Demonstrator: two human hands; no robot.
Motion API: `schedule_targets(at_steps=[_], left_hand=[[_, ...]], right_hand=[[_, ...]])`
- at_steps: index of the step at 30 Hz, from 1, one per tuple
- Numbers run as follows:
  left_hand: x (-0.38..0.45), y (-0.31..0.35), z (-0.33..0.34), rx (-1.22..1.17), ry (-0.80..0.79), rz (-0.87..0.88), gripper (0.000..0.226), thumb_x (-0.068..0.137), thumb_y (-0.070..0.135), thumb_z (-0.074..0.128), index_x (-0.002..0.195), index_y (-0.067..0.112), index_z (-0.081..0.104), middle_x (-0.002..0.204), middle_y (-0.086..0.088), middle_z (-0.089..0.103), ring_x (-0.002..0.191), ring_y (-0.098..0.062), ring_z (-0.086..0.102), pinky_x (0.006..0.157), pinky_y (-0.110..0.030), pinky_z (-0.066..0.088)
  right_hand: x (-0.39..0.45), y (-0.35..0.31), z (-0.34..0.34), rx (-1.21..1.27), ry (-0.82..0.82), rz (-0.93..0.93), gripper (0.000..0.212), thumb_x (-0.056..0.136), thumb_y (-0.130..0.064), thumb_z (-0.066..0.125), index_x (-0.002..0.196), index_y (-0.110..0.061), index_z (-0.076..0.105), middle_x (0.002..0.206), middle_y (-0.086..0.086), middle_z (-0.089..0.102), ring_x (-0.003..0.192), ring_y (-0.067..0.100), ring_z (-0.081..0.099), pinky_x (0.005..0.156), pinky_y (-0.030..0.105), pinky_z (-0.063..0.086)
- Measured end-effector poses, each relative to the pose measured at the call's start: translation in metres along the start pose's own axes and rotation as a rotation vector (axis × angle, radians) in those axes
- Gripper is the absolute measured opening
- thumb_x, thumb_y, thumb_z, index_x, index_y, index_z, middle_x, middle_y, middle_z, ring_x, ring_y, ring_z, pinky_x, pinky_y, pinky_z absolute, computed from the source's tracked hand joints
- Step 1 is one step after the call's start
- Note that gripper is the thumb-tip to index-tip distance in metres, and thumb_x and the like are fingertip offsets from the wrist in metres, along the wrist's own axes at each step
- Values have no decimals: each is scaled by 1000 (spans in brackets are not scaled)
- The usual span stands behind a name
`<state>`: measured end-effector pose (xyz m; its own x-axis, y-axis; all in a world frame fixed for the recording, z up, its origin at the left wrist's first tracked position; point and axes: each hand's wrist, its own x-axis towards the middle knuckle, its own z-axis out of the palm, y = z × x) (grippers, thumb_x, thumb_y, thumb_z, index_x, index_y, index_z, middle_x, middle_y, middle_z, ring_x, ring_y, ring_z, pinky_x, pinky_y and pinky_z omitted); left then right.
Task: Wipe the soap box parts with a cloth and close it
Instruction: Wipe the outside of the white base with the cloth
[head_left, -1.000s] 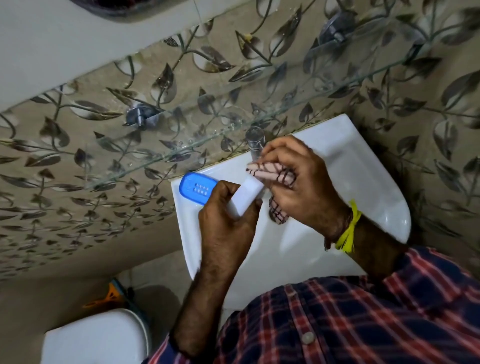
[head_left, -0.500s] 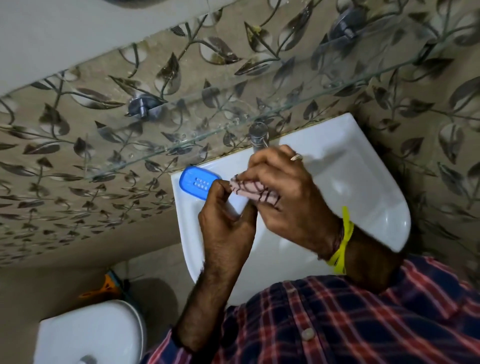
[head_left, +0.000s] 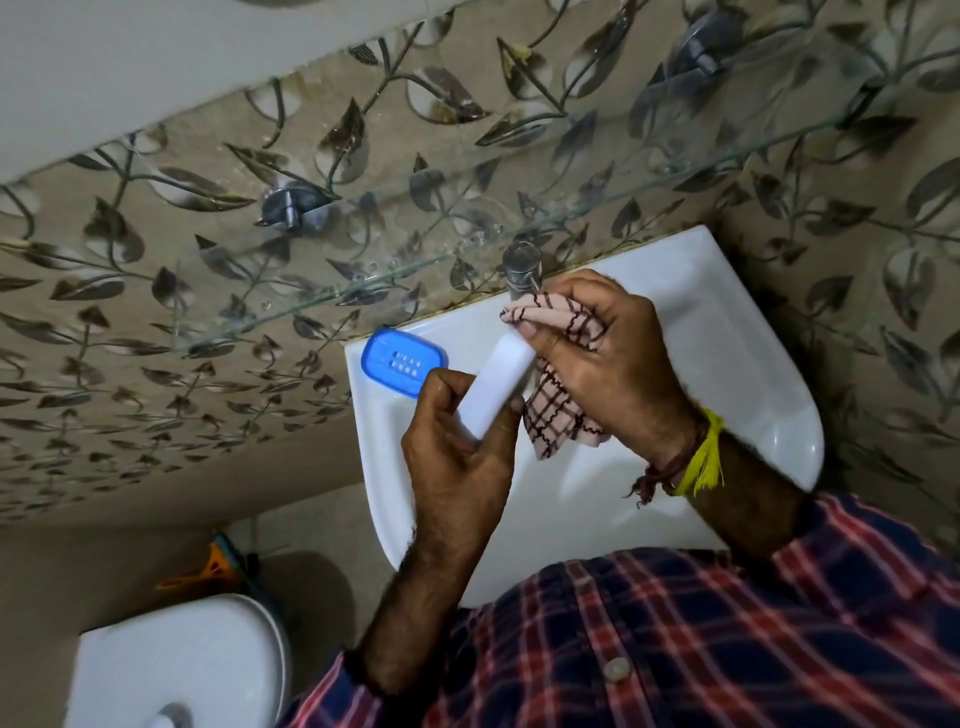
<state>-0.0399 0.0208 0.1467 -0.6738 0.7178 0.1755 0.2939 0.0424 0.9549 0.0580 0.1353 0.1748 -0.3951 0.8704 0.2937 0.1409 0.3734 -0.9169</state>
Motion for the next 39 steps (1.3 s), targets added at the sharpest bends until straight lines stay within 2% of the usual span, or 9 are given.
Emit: schedule_targets(at_steps=[5, 11, 15, 20, 24, 29, 34, 36, 39], left_hand=[[-2, -5, -3, -158, -6, 9, 24, 84, 7, 79, 87, 18, 58, 82, 1, 67, 79, -9, 65, 71, -23, 54], [-3, -1, -5, -224, -30, -17, 25, 79, 25, 82, 86, 36, 60, 86, 9, 70, 81, -10, 69, 69, -23, 56], [-1, -3, -6, -207, -47, -78, 26, 75, 22, 85, 84, 34, 63, 86, 5, 72, 82, -16, 70, 71, -30, 57], [10, 6, -4, 144, -119, 19, 27, 74, 25, 82, 93, 19, 64, 77, 10, 66, 64, -9, 57, 59, -29, 49], [6, 15, 3, 81, -38, 32, 20, 84, 17, 79, 89, 18, 59, 74, 8, 64, 64, -16, 57, 58, -32, 50], [0, 10, 7, 44, -29, 24, 28, 85, 6, 82, 91, 2, 55, 79, -8, 58, 66, -28, 52, 57, -35, 44], [4, 12, 2, -21, -13, 47, 28, 84, 13, 76, 91, -2, 53, 80, -13, 60, 67, -24, 54, 59, -33, 46], [2, 10, 2, -17, 2, 30, 28, 82, 15, 77, 91, 2, 54, 79, -2, 60, 67, -9, 55, 60, -23, 46], [-2, 6, 1, -49, 4, -12, 28, 79, 15, 79, 91, 7, 55, 80, 5, 62, 74, -17, 62, 65, -37, 54]], right_hand=[[-7, -8, 4, -44, -86, -216, 15, 83, -6, 76, 97, -2, 76, 98, 9, 65, 96, 25, 64, 89, 33, 54], [7, 2, -7, 466, -148, 401, 14, 88, 1, 70, 101, -4, 72, 91, 0, 76, 82, 6, 70, 77, 21, 54], [6, 3, -10, 755, -191, 496, 17, 87, 5, 66, 97, -8, 67, 90, 1, 74, 81, 9, 68, 76, 21, 57], [-3, -4, -8, 368, -256, 219, 16, 82, 2, 77, 92, -4, 66, 91, 4, 73, 85, 8, 69, 80, 25, 57], [-7, -14, -3, 54, -228, -191, 14, 85, -13, 73, 97, -5, 72, 99, 6, 66, 100, 18, 65, 89, 33, 55], [-3, -7, -4, 30, -162, -22, 12, 84, -5, 76, 96, -4, 75, 96, 8, 66, 96, 20, 64, 91, 41, 52], [-10, -15, 0, -117, -224, -302, 21, 81, -3, 70, 101, -8, 75, 103, 4, 62, 99, 22, 61, 90, 33, 50], [0, -9, -2, -23, -187, -128, 18, 82, 0, 74, 100, -4, 75, 101, 6, 65, 98, 18, 64, 92, 34, 53], [3, -5, -8, 34, -148, 38, 14, 85, -5, 76, 99, -3, 76, 99, 9, 68, 99, 18, 66, 94, 38, 52]])
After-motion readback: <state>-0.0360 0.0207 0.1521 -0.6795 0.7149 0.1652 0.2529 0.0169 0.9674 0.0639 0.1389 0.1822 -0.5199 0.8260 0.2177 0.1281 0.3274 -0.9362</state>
